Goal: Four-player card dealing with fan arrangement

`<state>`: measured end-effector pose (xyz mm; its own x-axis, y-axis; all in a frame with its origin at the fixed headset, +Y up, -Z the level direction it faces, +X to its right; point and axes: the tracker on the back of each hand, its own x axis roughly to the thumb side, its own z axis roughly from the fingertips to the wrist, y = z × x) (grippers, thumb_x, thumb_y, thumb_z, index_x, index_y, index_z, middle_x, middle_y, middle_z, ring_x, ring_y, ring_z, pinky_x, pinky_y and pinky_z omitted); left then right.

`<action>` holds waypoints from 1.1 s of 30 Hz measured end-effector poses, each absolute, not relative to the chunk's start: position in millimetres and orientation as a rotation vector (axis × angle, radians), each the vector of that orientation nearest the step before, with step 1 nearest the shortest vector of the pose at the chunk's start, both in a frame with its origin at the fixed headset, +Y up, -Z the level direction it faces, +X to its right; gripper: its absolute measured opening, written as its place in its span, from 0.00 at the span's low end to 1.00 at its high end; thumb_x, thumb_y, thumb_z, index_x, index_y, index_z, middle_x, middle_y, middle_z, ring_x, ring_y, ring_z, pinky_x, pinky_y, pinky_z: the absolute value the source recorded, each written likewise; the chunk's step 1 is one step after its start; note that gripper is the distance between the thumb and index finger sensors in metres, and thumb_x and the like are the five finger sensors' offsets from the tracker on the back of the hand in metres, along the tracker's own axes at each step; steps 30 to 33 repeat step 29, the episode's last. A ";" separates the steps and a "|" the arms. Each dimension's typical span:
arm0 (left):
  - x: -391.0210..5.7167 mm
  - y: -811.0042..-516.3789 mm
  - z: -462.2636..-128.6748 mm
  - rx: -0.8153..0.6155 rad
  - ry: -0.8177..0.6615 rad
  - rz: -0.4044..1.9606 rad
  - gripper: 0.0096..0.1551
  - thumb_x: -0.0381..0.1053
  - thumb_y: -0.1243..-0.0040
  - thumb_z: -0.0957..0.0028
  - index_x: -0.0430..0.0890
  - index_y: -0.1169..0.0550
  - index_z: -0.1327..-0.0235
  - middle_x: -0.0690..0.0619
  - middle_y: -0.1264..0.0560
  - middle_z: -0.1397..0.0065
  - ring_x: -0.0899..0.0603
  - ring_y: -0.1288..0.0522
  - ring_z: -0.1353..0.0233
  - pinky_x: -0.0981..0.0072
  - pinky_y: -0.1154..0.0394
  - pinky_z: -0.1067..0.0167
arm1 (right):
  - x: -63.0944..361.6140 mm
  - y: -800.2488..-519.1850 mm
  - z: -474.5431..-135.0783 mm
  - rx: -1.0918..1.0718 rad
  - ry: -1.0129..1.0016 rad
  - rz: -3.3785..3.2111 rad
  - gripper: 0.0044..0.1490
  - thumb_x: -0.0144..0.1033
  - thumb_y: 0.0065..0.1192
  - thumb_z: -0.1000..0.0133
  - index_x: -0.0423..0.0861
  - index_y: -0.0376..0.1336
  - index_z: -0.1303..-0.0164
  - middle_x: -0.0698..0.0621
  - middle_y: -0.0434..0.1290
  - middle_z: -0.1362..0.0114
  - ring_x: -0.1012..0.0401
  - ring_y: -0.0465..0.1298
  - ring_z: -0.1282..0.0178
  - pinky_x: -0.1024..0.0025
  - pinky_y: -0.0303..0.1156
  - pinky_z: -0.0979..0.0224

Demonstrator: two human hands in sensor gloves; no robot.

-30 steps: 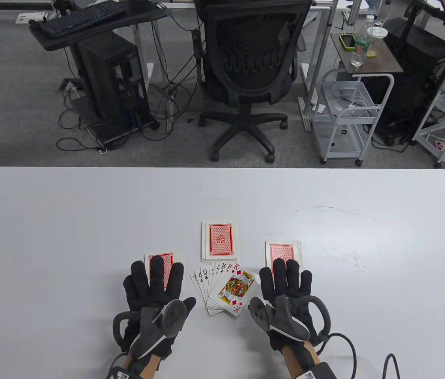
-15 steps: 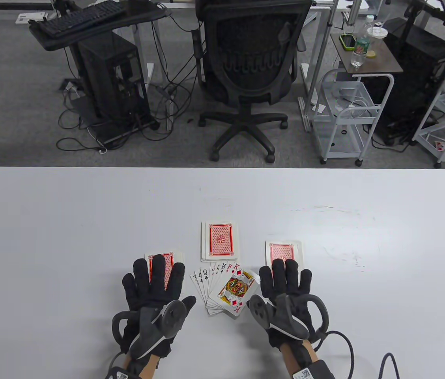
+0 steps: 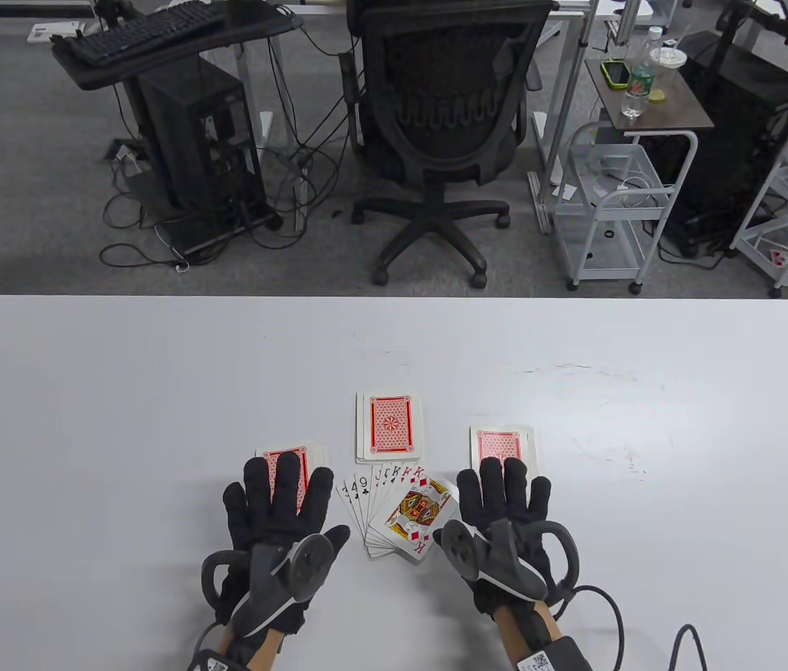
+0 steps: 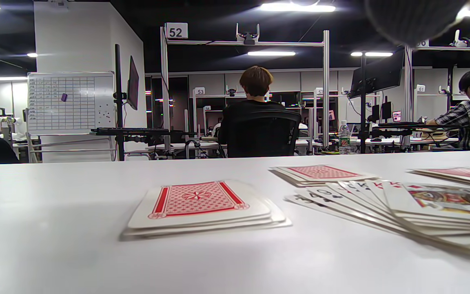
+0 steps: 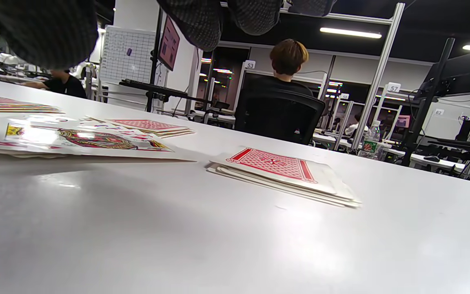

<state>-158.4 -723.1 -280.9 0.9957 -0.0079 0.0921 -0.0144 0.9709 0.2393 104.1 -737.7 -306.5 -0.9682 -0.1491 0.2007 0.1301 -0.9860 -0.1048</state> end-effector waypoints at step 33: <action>-156.9 -722.9 -279.6 0.241 -0.098 0.006 0.46 0.73 0.47 0.48 0.65 0.49 0.19 0.53 0.58 0.12 0.28 0.60 0.16 0.29 0.55 0.27 | 101.5 -739.5 -307.1 -0.308 0.135 -2.976 0.56 0.64 0.53 0.42 0.42 0.43 0.14 0.33 0.40 0.16 0.28 0.39 0.18 0.28 0.34 0.32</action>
